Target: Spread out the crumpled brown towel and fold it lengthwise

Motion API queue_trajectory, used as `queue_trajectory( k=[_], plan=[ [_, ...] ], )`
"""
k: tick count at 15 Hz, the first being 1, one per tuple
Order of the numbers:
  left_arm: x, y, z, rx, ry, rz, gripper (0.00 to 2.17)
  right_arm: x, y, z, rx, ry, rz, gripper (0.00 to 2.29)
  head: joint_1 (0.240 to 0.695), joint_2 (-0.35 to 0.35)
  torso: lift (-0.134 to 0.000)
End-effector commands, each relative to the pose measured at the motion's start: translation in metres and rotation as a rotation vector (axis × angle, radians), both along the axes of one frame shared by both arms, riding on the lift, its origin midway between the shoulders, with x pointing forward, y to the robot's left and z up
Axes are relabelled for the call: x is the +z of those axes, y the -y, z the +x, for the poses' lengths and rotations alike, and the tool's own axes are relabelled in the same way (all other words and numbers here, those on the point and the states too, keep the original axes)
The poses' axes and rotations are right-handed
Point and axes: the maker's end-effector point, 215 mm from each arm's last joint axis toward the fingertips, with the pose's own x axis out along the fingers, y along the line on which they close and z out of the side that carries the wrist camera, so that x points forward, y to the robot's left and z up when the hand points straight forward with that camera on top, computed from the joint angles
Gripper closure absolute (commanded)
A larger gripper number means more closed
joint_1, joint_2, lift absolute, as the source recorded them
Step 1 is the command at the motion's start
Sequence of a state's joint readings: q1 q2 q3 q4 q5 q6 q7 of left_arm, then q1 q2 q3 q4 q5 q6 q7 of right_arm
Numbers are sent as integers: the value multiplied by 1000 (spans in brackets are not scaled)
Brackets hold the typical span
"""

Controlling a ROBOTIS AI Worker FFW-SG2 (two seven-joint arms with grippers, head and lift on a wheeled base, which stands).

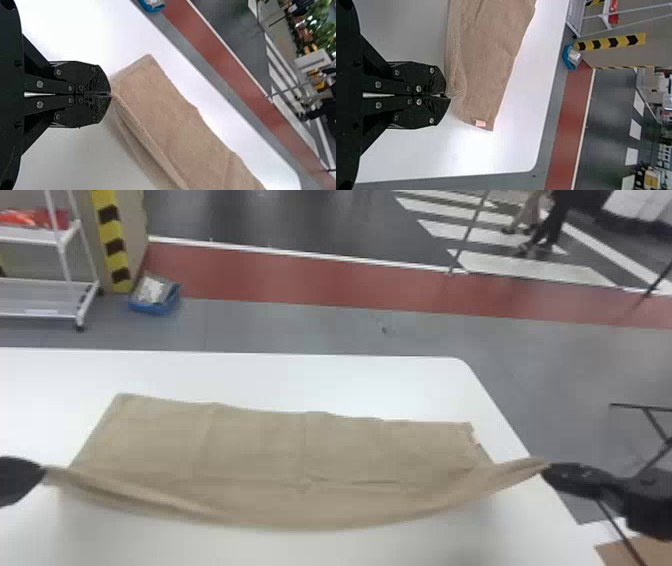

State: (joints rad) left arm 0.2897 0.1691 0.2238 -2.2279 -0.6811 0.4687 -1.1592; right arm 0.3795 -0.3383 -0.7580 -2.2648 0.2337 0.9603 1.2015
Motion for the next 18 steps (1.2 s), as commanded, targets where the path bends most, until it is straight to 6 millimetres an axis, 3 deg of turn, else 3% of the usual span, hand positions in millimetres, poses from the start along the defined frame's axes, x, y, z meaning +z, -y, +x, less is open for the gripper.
queue_trajectory(
  k=[1,4,10,16,18],
  plan=[
    [-33,-5,-32,-38,-69,28,1258,-31,-15,-28,55,-54,-3,1210,695,-304,-124],
    [-36,-19,-23,-59,-102,75,1258,-35,-7,-20,39,-60,-8,1214,695,-303,-124],
    [-4,-12,73,-70,-112,107,1258,-42,28,53,-57,-116,2,1210,695,-280,-124],
    [-19,19,151,-133,-204,190,1258,-60,16,98,-37,-173,-24,1214,695,-271,-124],
    [-23,21,171,-148,-225,230,1258,-63,12,109,-27,-189,-36,1214,695,-264,-124]
  ],
)
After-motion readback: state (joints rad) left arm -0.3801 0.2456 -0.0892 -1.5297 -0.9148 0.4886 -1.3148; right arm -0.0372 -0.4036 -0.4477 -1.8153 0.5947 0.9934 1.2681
